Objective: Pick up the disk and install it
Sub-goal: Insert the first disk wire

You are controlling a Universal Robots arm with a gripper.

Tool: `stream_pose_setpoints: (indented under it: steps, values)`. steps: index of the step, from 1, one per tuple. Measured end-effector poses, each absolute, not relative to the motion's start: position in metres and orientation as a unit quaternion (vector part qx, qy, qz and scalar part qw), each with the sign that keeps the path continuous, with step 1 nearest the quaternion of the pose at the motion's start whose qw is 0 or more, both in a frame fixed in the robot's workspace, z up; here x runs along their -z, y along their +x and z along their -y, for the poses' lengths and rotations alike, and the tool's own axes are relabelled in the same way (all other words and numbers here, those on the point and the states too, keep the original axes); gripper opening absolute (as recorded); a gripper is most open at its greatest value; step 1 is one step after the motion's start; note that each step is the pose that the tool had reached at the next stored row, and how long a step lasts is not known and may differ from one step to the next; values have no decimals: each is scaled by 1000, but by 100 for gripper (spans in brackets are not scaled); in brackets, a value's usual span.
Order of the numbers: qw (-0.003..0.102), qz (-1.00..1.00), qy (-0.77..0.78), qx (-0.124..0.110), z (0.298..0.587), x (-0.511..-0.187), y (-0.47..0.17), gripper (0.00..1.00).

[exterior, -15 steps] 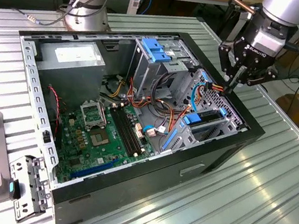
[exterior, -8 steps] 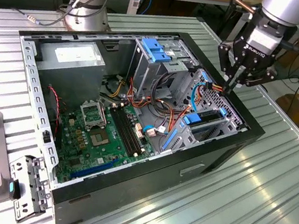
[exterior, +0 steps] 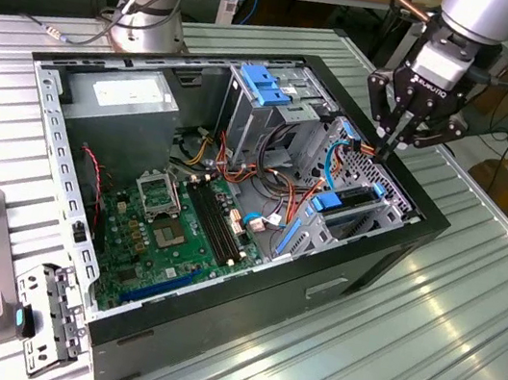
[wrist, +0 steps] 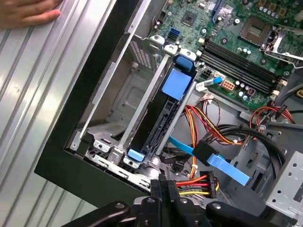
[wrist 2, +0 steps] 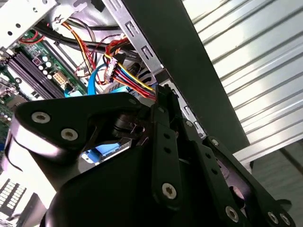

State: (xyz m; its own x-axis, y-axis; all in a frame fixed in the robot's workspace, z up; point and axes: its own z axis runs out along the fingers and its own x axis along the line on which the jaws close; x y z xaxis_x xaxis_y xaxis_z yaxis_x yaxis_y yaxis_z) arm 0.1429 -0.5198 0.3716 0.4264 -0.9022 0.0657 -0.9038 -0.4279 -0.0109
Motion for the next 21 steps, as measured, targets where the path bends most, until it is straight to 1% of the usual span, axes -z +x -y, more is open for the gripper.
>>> stream_pose_setpoints:
  steps: [15, 21]
  values:
    - [17, 654, 756, -28, 520, -371, 143, 17]
    - [20, 720, 693, -27, 520, -371, 143, 17]
